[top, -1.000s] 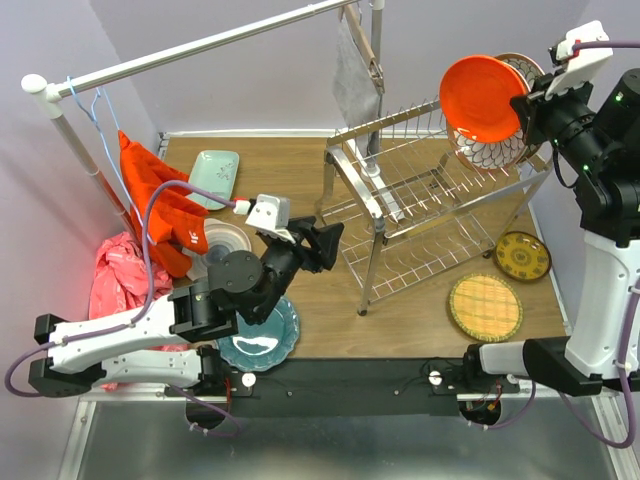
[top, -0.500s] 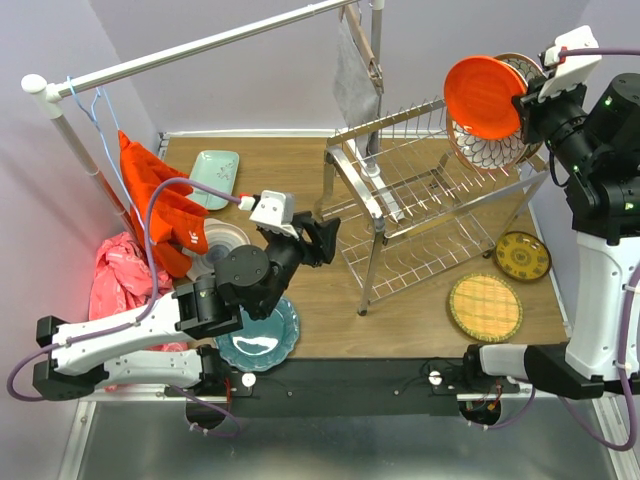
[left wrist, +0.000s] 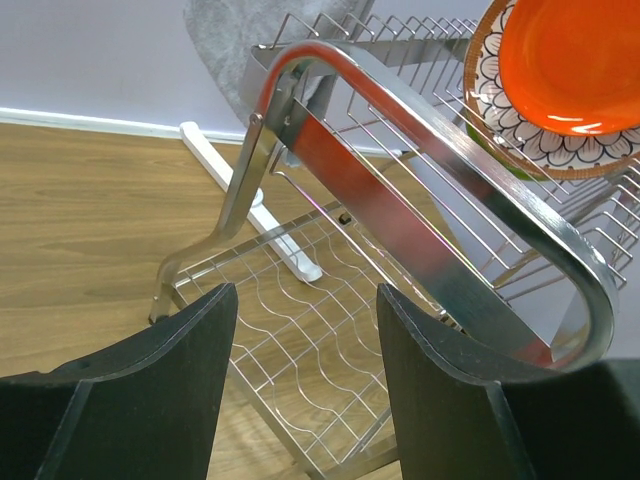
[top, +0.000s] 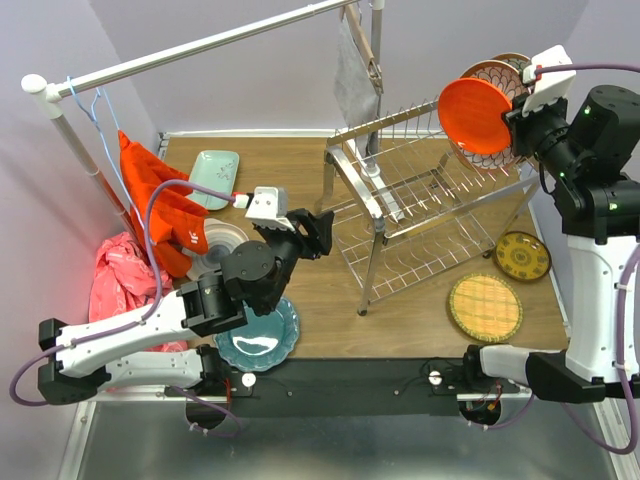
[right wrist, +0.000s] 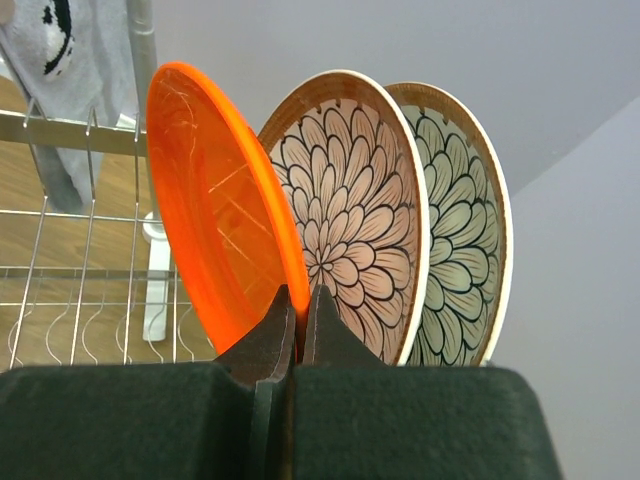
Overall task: Load the plates into the dish rack
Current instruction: Insert the plate into the dish rack
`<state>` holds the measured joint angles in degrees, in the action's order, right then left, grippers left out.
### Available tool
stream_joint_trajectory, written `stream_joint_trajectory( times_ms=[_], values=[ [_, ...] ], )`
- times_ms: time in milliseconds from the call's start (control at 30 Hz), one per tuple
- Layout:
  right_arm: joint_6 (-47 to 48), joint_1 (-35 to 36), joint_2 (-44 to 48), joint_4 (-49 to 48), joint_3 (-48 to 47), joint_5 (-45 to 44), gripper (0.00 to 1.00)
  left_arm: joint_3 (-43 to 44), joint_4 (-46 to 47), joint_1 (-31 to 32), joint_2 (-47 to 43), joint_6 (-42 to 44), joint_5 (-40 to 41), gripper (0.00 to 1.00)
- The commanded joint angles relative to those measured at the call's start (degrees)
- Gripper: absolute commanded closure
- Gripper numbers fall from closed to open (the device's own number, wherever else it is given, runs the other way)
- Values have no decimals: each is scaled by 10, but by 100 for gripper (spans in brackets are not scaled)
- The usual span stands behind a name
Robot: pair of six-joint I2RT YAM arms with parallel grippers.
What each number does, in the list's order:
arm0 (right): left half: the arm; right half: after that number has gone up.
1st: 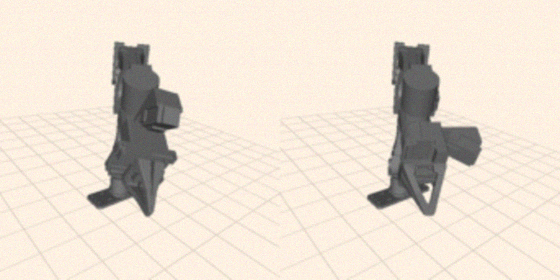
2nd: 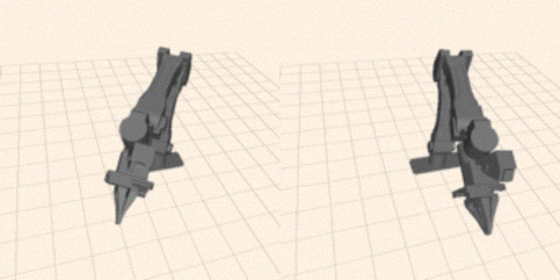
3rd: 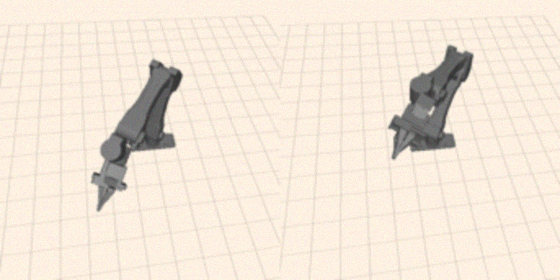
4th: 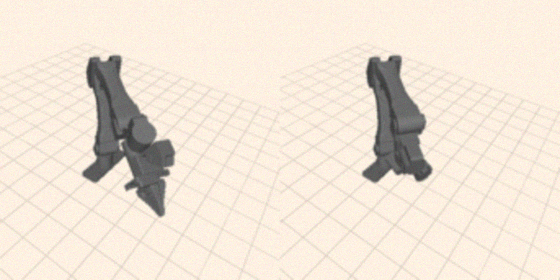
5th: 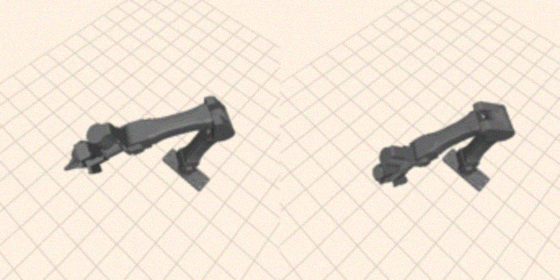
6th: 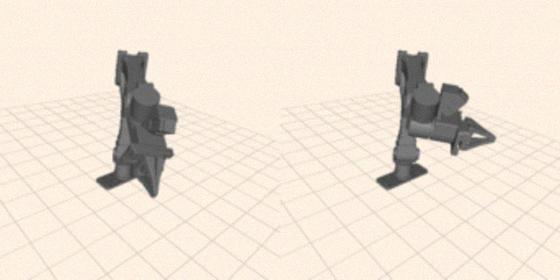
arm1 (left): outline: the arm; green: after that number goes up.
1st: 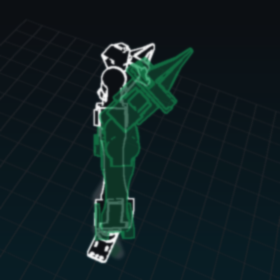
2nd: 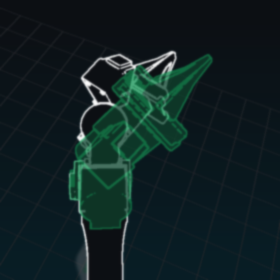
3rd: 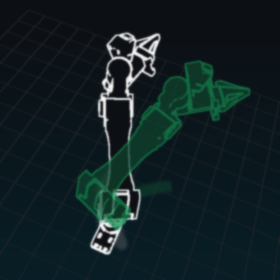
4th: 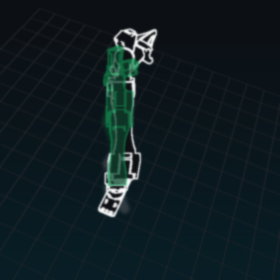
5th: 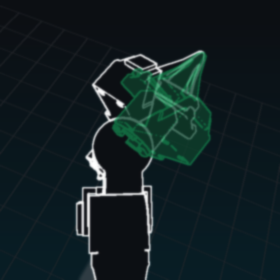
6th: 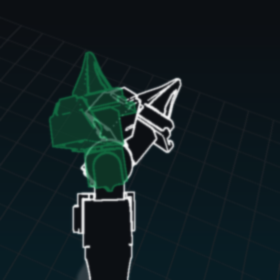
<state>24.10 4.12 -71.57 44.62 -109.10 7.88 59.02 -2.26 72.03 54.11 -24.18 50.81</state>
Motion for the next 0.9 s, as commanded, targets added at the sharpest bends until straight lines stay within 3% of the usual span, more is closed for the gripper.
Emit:
stream_joint_trajectory(
  times_ms=[0,867],
  values=[
    [-2,5,3,-43,12,-22,99,-8,4,-9,4,-38,25,33],
    [-78,40,-14,-67,69,-134,99,-28,-11,-23,3,-92,10,33]
  ],
)
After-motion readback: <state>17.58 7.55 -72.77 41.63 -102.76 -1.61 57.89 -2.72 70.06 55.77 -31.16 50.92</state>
